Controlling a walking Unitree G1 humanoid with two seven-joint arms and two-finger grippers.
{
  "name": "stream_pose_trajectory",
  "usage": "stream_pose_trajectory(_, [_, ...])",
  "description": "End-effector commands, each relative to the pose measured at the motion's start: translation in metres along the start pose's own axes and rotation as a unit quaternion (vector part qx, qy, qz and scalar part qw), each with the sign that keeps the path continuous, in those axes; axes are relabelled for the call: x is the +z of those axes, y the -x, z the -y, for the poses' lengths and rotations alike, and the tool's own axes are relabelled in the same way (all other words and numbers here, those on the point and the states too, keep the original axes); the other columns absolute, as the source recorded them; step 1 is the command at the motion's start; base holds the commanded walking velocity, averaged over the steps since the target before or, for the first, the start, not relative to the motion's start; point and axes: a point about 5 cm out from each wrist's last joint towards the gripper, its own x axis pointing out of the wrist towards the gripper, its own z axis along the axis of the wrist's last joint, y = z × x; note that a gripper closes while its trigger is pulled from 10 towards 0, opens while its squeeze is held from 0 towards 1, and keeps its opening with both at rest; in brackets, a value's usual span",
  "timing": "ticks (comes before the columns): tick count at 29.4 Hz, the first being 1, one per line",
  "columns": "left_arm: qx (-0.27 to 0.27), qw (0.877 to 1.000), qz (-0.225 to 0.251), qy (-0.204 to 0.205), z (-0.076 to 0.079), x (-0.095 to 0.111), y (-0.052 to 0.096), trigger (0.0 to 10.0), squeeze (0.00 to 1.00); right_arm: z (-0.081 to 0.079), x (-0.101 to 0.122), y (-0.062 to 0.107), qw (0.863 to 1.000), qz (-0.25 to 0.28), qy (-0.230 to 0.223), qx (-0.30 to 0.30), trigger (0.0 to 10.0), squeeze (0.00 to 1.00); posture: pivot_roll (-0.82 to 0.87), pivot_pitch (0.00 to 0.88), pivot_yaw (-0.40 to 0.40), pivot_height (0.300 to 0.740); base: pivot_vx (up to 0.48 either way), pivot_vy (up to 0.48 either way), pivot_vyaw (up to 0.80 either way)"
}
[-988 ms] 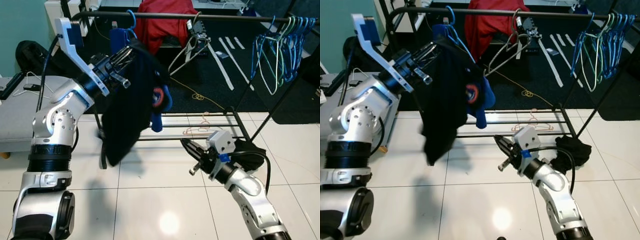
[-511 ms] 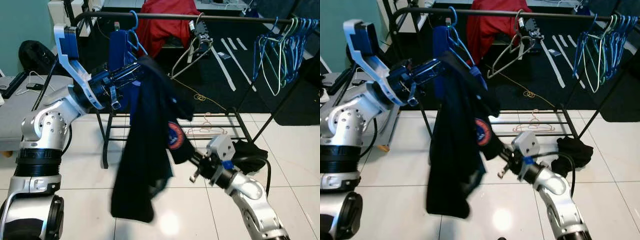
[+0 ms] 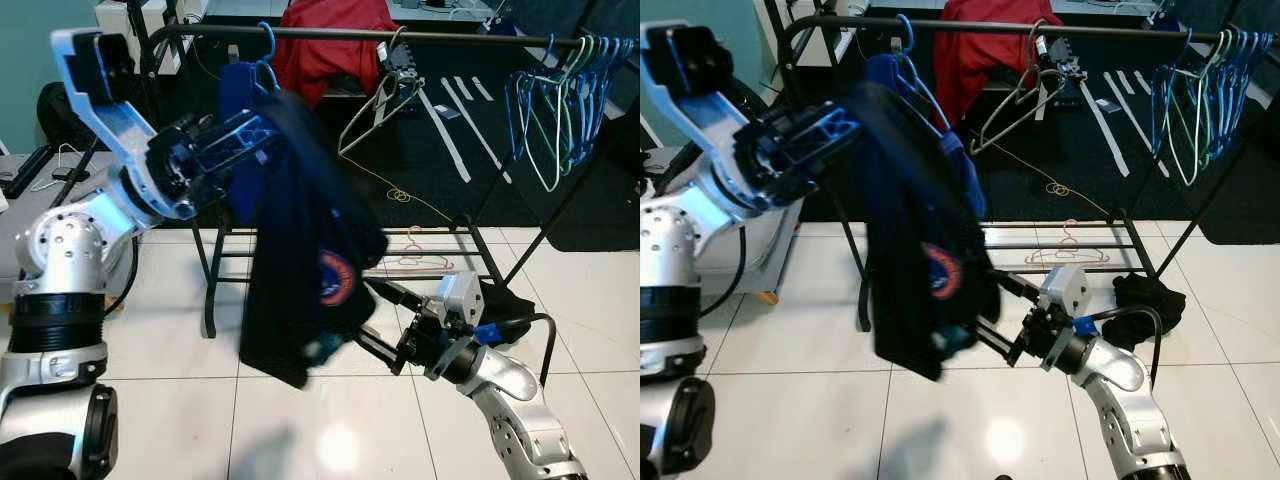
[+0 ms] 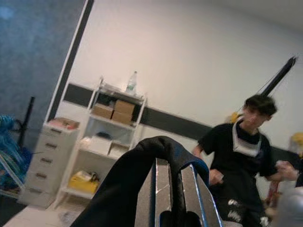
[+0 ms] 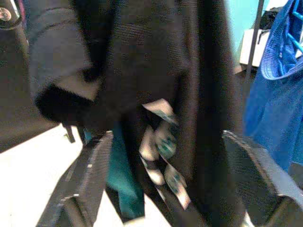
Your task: Hang hanger
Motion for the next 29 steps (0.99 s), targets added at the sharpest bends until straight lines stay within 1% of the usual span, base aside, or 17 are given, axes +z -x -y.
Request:
stream_pose_trajectory(1, [-0.022,1.0,-0.001,-0.013,0.006,0.008,-0.003,0.0,0.0,0.0,0.0,0.004,1.0,0.005,-0.001,-0.004,10.0,1.0,-0.04,0.2,-0.015,0.74,0.0,0.0,0.0])
stream_pose_trajectory(4, [-0.023,1.0,-0.008,-0.007,0.005,0.007,-0.001,0.0,0.0,-0.004,0.001,0.005,1.0,0.006,0.0,0.006,10.0,1.0,-0.04,0.201,-0.011,0.74,0.0,0.0,0.0])
stream_pose_trajectory(6, [-0.02,1.0,-0.019,-0.006,0.002,0.003,-0.001,0.0,0.0,-0.009,0.005,0.007,1.0,0.008,0.022,0.017,10.0,1.0,-0.04,0.203,-0.009,0.74,0.0,0.0,0.0])
stream_pose_trajectory(7, [-0.02,1.0,-0.019,-0.006,0.002,0.003,-0.001,0.0,0.0,-0.009,0.005,0.007,1.0,0.008,0.022,0.017,10.0,1.0,-0.04,0.203,-0.009,0.74,0.0,0.0,0.0])
stream_pose_trajectory(8, [-0.023,1.0,-0.018,-0.002,0.002,0.003,-0.002,0.0,0.0,-0.008,0.006,0.008,0.999,0.011,0.041,0.01,10.0,1.0,-0.05,0.205,-0.005,0.74,0.0,0.0,0.0])
stream_pose_trajectory(9, [-0.023,1.0,-0.018,-0.002,0.002,0.003,-0.002,0.0,0.0,-0.008,0.006,0.008,0.999,0.011,0.041,0.01,10.0,1.0,-0.05,0.205,-0.005,0.74,0.0,0.0,0.0])
stream_pose_trajectory(11, [-0.034,0.999,-0.013,0.003,0.003,0.004,-0.003,0.0,0.0,-0.001,0.008,0.01,0.998,0.018,0.065,-0.018,10.0,1.0,-0.05,0.209,-0.003,0.74,0.0,0.0,0.0])
stream_pose_trajectory(15, [-0.051,0.999,-0.006,0.011,0.005,0.005,-0.006,0.0,0.0,0.002,0.007,0.01,0.998,0.016,0.057,-0.008,10.0,1.0,-0.05,0.211,-0.003,0.74,0.0,0.0,0.0])
stream_pose_trajectory(16, [-0.06,0.998,-0.006,0.016,0.007,0.006,-0.007,0.0,0.0,0.002,0.006,0.009,0.999,0.013,0.05,0.007,10.0,1.0,-0.04,0.213,-0.005,0.74,0.0,0.0,0.0])
stream_pose_trajectory(17, [-0.078,0.997,-0.004,0.024,0.01,0.008,-0.011,0.0,0.0,0.002,0.003,0.007,0.998,0.003,0.043,0.04,10.0,1.0,-0.04,0.215,-0.007,0.74,0.0,0.0,0.0])
stream_pose_trajectory(20, [-0.082,0.996,-0.004,0.026,0.011,0.008,-0.011,0.0,0.0,0.002,0.002,0.006,0.998,0.001,0.042,0.048,10.0,1.0,-0.04,0.215,-0.007,0.74,0.0,0.0,0.0])
stream_pose_trajectory(23, [-0.097,0.995,0.0,0.032,0.013,0.009,-0.014,0.0,0.0,0.003,0.0,0.005,0.996,-0.013,0.031,0.08,10.0,1.0,-0.04,0.217,-0.011,0.74,0.0,0.0,0.0])
stream_pose_trajectory(24, [-0.105,0.994,0.002,0.035,0.014,0.01,-0.016,0.0,0.0,0.001,-0.004,0.005,0.993,-0.03,0.014,0.112,10.0,1.0,-0.04,0.217,-0.013,0.74,0.0,0.0,0.0])
stream_pose_trajectory(25, [-0.105,0.994,0.002,0.035,0.014,0.01,-0.016,0.0,0.0,0.001,-0.004,0.005,0.993,-0.03,0.014,0.112,10.0,1.0,-0.04,0.217,-0.013,0.74,0.0,0.0,0.0])
stream_pose_trajectory(27, [-0.115,0.993,0.006,0.04,0.015,0.01,-0.019,0.0,0.0,-0.003,-0.01,0.007,0.985,-0.063,-0.006,0.163,10.0,1.0,-0.04,0.22,-0.014,0.74,0.0,0.0,0.0])
stream_pose_trajectory(28, [-0.122,0.992,0.01,0.043,0.016,0.011,-0.021,0.0,0.0,-0.003,-0.013,0.007,0.982,-0.072,-0.004,0.173,10.0,1.0,-0.04,0.221,-0.013,0.74,0.0,0.0,0.0])
stream_pose_trajectory(29, [-0.132,0.99,0.015,0.048,0.018,0.011,-0.023,0.0,0.0,0.001,-0.016,0.004,0.984,-0.074,0.009,0.161,10.0,1.0,-0.04,0.224,-0.007,0.74,0.0,0.0,0.0])
